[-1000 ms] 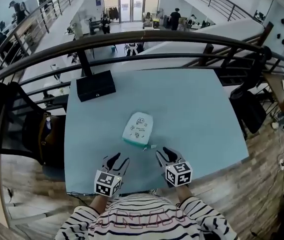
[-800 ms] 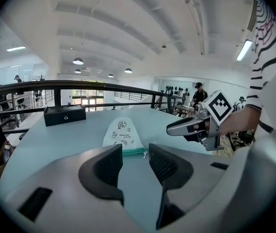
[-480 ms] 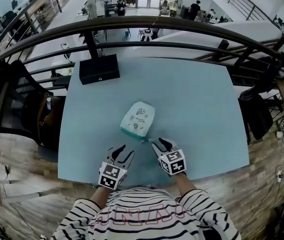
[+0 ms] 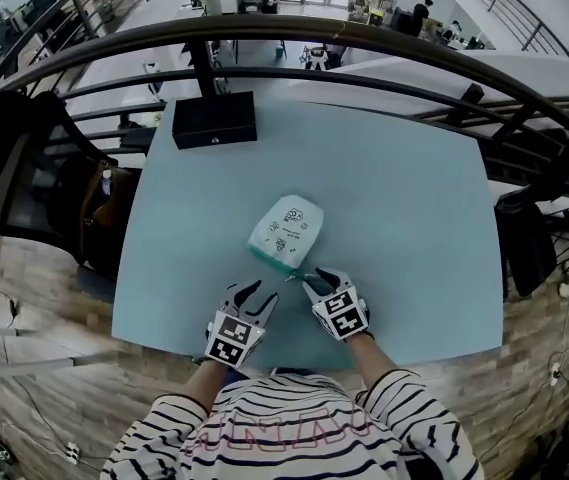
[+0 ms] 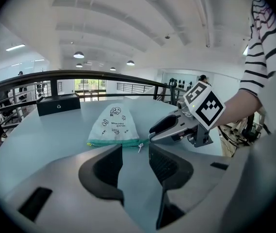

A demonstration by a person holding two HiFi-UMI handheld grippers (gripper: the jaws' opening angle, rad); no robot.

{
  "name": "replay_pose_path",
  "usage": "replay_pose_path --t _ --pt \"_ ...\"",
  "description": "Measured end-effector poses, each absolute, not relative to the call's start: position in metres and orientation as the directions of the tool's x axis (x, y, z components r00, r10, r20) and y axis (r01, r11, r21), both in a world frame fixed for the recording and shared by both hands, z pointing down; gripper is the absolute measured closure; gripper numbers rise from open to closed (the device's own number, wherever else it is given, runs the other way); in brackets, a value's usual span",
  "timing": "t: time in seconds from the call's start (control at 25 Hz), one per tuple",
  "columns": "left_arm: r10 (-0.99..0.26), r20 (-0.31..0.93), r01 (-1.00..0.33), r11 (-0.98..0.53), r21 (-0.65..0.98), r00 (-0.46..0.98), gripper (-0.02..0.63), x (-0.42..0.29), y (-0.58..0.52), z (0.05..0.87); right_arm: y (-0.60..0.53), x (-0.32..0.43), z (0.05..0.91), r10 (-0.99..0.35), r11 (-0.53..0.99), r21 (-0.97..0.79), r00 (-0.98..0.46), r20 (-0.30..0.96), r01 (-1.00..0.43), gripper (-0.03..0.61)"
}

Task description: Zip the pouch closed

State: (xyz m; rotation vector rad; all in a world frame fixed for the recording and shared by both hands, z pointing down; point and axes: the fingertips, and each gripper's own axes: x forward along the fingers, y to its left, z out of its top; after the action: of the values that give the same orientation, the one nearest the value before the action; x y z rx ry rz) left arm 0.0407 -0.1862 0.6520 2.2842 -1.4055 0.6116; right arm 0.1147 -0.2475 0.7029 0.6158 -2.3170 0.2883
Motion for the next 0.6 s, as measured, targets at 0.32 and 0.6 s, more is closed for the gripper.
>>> replay_pose_path --t 0.32,0.6 --pt "-0.694 0.592 -0.890 -0.447 0.093 0.411 0.465 0.043 -0.194 0.668 -0.243 0.104 0.708 -0.299 0.884 -0.053 -0.648 0.700 -0.465 0.509" --pt "-0.666 0.607 -0.871 -0.482 0.093 0.433 0.463 0.050 -0.206 0.679 -0.233 0.096 0.693 -0.293 0.880 -0.097 -0.692 0.660 -0.466 0.537"
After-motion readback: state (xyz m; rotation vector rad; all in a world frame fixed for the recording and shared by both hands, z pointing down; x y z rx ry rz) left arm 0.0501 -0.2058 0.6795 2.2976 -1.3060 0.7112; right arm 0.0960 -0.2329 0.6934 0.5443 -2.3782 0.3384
